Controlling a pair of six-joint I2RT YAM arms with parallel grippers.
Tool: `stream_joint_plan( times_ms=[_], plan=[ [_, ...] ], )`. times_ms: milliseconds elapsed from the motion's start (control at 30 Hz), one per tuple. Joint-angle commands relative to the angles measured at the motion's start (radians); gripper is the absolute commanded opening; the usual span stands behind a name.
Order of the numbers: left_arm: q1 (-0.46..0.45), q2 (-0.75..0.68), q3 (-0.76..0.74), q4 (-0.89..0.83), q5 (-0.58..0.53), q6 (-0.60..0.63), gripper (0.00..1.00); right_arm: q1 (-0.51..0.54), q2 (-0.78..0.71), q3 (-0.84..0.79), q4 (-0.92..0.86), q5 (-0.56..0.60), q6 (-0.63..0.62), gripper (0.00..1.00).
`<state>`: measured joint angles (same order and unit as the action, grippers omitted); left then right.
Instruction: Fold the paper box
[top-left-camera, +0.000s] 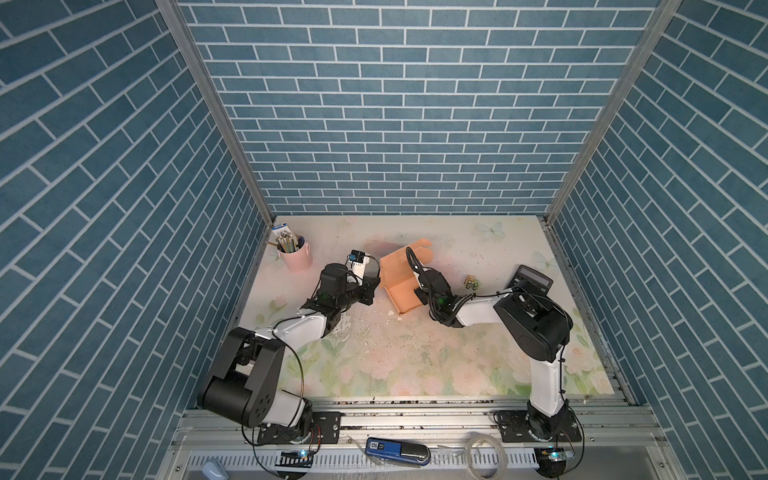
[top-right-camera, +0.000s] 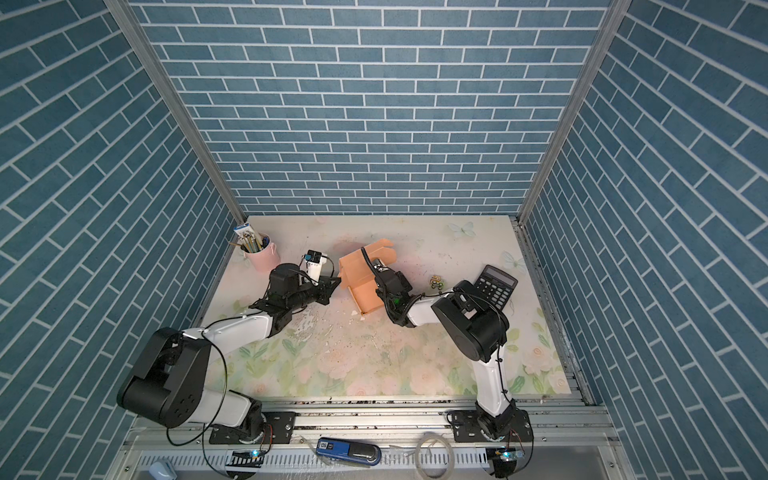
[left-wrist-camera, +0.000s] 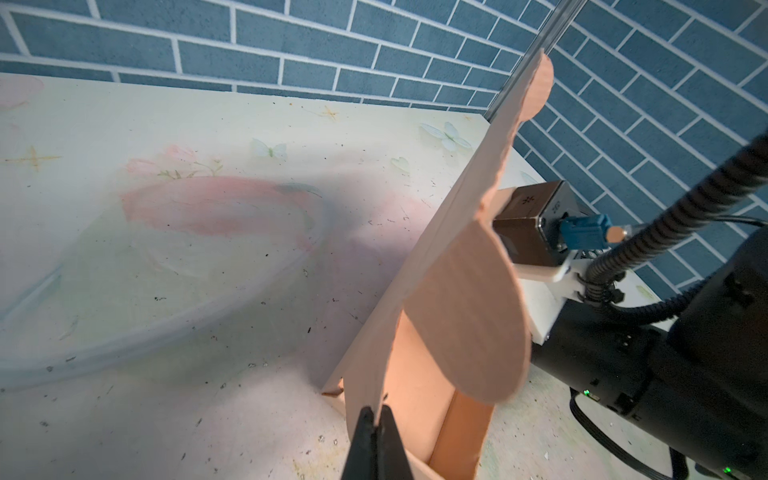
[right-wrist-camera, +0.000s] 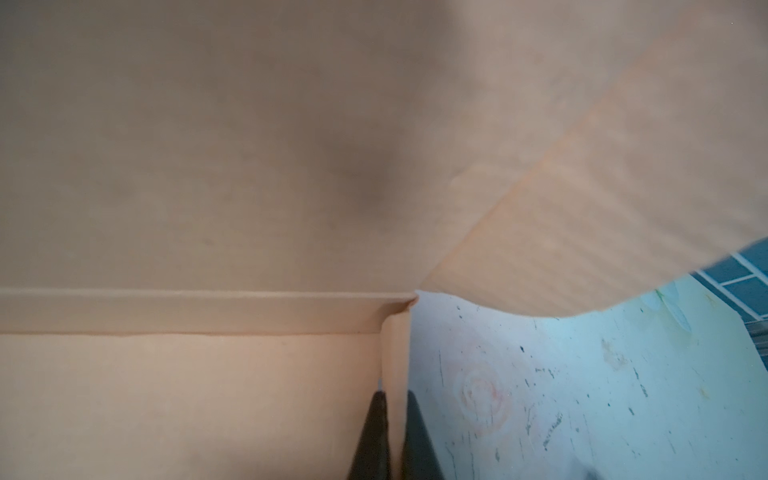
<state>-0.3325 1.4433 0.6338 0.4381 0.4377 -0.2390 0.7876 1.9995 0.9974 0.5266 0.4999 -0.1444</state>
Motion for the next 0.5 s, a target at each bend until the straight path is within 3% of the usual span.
stream_joint_plan(
  times_ms=[0, 167, 467],
  plan=[
    [0.0, -0.026, 0.022, -0.014, 0.005, -0.005, 0.0, -0.007, 0.032, -0.018, -0.059, 0.079, 0.01, 0.0],
    [0.0, -0.024, 0.016, -0.014, 0.0, -0.002, 0.0, -0.009, -0.016, -0.059, -0.064, -0.079, 0.124, 0.01],
    [-0.003, -0.022, -0.025, 0.049, 0.006, 0.008, 0.0, -0.073, -0.105, -0.108, -0.002, -0.348, 0.307, 0.32]
  ],
)
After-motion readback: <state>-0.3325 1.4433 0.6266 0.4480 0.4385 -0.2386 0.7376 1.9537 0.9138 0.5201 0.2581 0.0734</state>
